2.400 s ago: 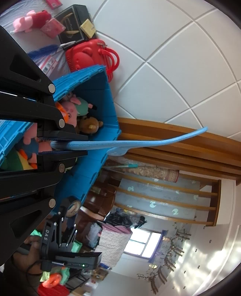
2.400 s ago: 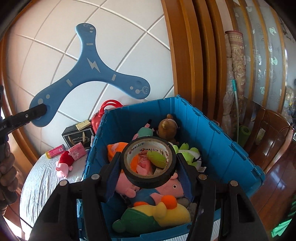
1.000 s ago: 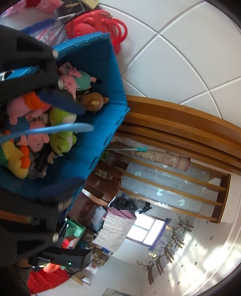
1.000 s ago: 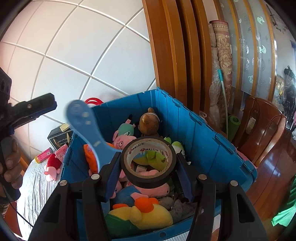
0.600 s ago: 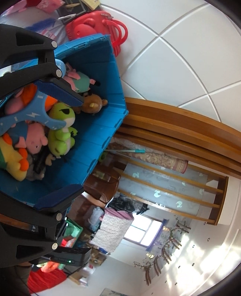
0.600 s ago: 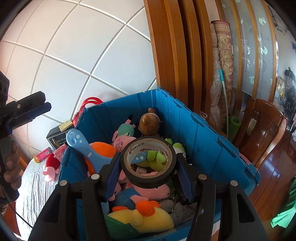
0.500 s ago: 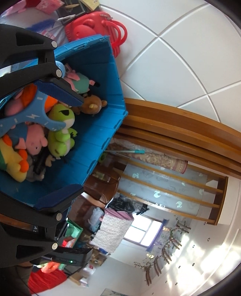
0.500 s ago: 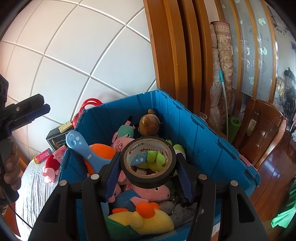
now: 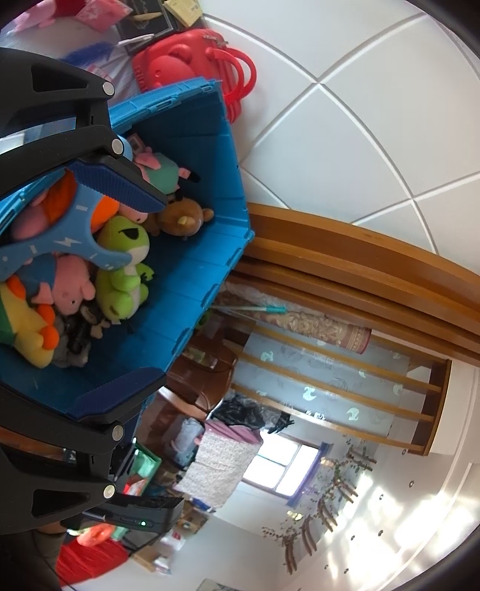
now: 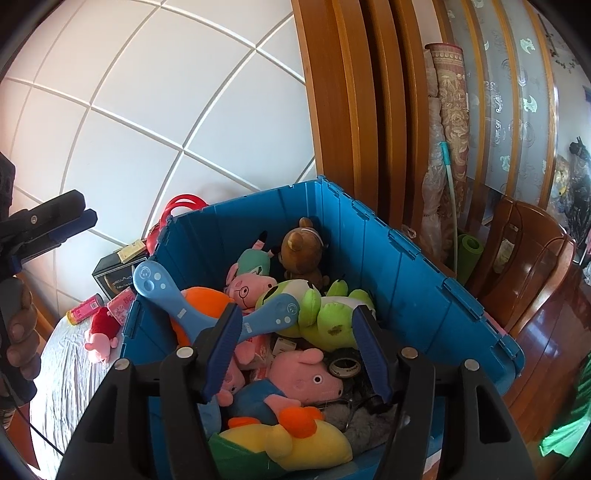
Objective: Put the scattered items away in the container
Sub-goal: 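Move both grippers back from the crate toward the bed items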
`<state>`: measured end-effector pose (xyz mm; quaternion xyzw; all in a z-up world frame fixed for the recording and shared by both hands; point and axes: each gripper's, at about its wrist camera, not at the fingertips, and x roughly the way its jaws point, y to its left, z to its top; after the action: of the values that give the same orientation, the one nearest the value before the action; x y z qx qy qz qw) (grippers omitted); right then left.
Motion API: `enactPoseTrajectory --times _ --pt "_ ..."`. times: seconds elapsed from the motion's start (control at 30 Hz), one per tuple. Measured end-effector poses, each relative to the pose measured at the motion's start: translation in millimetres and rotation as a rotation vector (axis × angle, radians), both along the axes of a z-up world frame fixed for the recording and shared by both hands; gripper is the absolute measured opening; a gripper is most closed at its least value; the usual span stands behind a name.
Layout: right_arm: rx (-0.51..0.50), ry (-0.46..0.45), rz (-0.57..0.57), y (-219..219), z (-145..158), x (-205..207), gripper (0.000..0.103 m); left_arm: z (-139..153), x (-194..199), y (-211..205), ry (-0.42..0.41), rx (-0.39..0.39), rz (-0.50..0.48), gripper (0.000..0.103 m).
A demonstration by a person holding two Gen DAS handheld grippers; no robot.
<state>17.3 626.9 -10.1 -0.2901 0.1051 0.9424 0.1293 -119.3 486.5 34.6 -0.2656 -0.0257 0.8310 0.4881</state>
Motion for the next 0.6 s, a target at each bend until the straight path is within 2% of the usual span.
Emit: enactPoseTrajectory --times 0.6 --pt "0.008 0.022 0.068 -28 10 -4 0.061 4 10 -49 0.016 0.006 0.092 0.086"
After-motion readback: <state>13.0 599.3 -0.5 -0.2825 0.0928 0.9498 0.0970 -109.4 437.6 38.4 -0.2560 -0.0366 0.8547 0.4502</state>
